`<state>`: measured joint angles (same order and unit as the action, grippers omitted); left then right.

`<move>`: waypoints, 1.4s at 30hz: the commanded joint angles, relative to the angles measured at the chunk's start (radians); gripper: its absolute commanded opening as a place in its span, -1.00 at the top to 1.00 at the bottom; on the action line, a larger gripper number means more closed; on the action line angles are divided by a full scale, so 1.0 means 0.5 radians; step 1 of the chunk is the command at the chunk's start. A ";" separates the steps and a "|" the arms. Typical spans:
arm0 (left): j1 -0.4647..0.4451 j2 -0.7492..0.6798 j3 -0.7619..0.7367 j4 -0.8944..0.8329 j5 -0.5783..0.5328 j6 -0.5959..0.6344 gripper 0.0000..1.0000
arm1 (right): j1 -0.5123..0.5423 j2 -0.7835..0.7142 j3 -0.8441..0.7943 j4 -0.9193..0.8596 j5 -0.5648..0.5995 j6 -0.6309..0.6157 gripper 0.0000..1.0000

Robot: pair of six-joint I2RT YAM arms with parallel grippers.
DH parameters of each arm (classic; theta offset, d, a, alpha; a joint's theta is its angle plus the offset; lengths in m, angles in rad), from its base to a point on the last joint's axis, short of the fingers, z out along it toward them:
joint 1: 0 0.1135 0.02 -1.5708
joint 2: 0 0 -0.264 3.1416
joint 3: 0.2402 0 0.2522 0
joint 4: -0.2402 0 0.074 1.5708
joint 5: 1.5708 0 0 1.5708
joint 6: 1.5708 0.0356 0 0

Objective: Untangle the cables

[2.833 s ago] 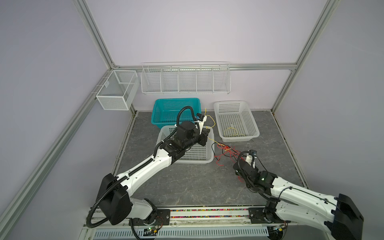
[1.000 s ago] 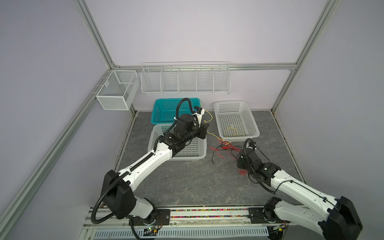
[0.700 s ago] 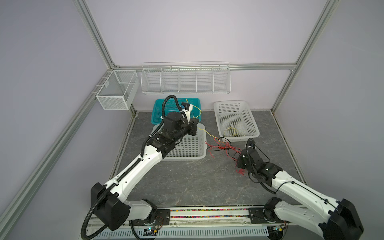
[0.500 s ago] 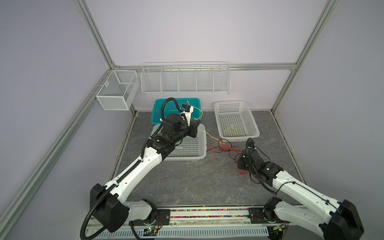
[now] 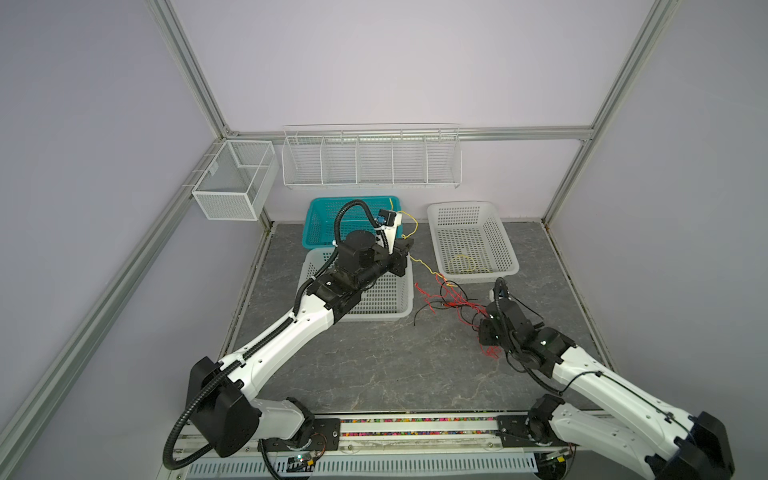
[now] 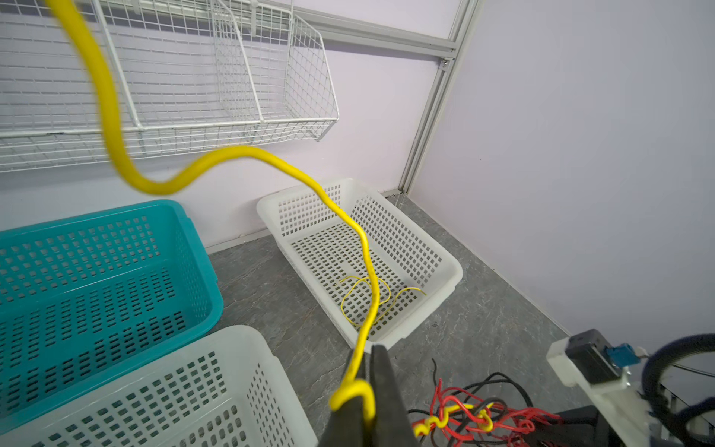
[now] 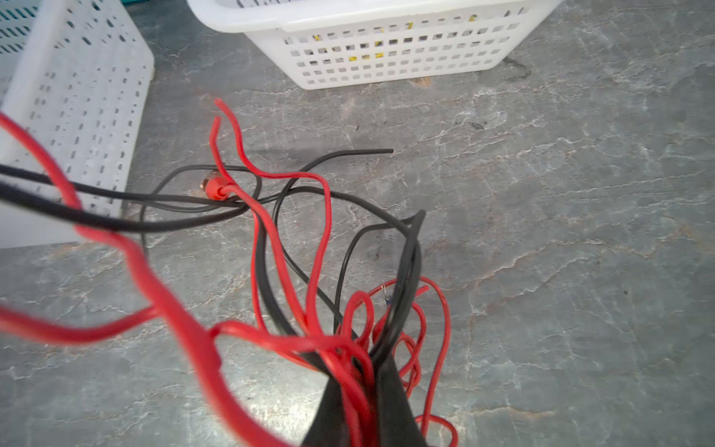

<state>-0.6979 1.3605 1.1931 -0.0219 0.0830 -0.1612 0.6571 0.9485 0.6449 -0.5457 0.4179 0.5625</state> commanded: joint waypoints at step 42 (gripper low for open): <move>0.341 -0.308 -0.099 -0.140 -0.178 -0.017 1.00 | -0.369 -0.136 -0.035 0.027 -0.502 -0.338 0.75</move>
<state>-0.5110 1.2098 1.1294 -0.1894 -0.0124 -0.1879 0.4713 0.8948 0.6258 -0.5011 0.2108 0.4747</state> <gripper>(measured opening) 0.047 0.112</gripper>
